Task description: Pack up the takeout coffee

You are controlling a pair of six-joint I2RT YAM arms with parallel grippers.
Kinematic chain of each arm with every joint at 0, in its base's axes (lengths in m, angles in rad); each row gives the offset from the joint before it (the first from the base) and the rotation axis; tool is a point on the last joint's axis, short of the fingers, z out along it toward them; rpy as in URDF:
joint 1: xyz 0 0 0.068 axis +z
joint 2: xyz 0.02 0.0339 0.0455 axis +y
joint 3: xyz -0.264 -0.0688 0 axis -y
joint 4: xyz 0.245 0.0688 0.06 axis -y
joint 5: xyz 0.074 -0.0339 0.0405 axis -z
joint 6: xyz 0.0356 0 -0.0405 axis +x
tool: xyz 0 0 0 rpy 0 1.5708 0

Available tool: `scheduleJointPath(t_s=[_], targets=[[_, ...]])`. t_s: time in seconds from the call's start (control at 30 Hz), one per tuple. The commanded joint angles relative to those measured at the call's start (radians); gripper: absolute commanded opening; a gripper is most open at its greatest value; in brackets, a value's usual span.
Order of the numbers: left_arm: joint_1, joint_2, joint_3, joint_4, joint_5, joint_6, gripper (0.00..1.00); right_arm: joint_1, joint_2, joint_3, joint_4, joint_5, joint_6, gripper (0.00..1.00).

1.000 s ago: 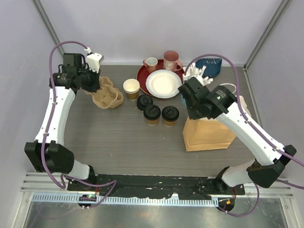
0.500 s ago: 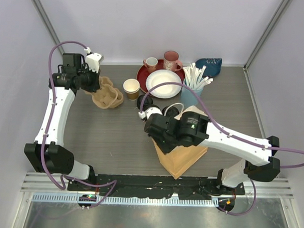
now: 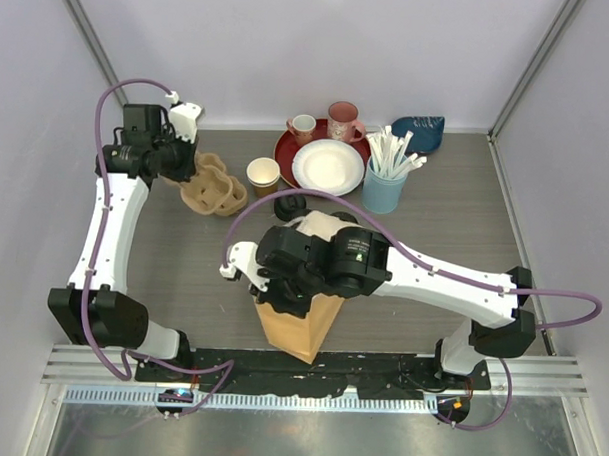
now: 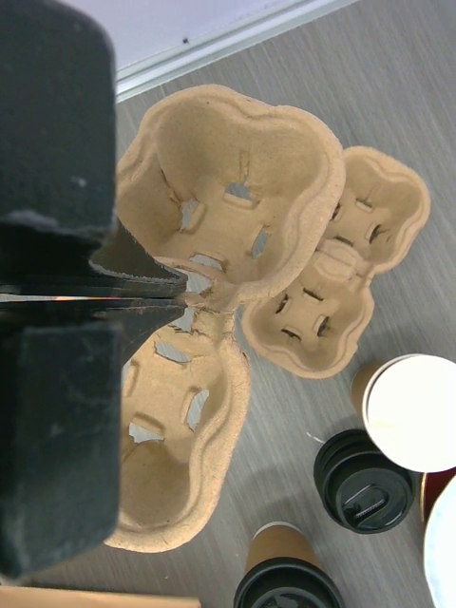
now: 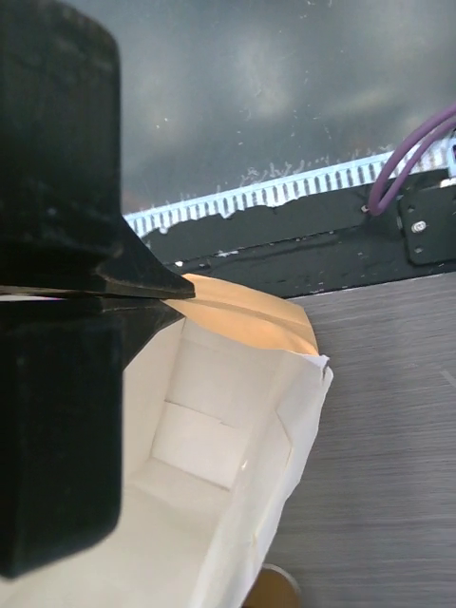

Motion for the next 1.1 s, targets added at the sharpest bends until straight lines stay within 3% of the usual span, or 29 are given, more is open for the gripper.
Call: scheduleJointPath(t_s=[0.0, 0.17, 0.27, 0.47, 0.8, 1.0, 1.07], targets=[[0.005, -0.036, 0.084, 0.011, -0.043, 0.018, 0.00, 0.007, 0.011, 0.081, 0.044, -0.105, -0.297, 0.01], [0.007, -0.013, 0.156, -0.019, -0.052, 0.007, 0.00, -0.007, 0.013, 0.074, 0.037, -0.248, -0.652, 0.01], [0.007, -0.002, 0.192, -0.042, -0.059, 0.007, 0.00, -0.069, 0.013, 0.060, 0.034, -0.329, -0.783, 0.01], [0.007, 0.004, 0.236, -0.078, -0.070, 0.016, 0.00, -0.229, 0.075, 0.058, 0.006, -0.413, -0.872, 0.01], [-0.030, 0.060, 0.414, -0.219, -0.041, 0.021, 0.00, -0.298, 0.086, 0.020, -0.014, -0.522, -1.001, 0.01], [-0.096, 0.084, 0.538, -0.311, -0.017, 0.058, 0.00, -0.306, 0.071, 0.012, -0.020, -0.535, -1.040, 0.08], [-0.125, 0.087, 0.589, -0.331, -0.006, 0.070, 0.00, -0.306, 0.066, 0.009, -0.022, -0.539, -1.054, 0.17]])
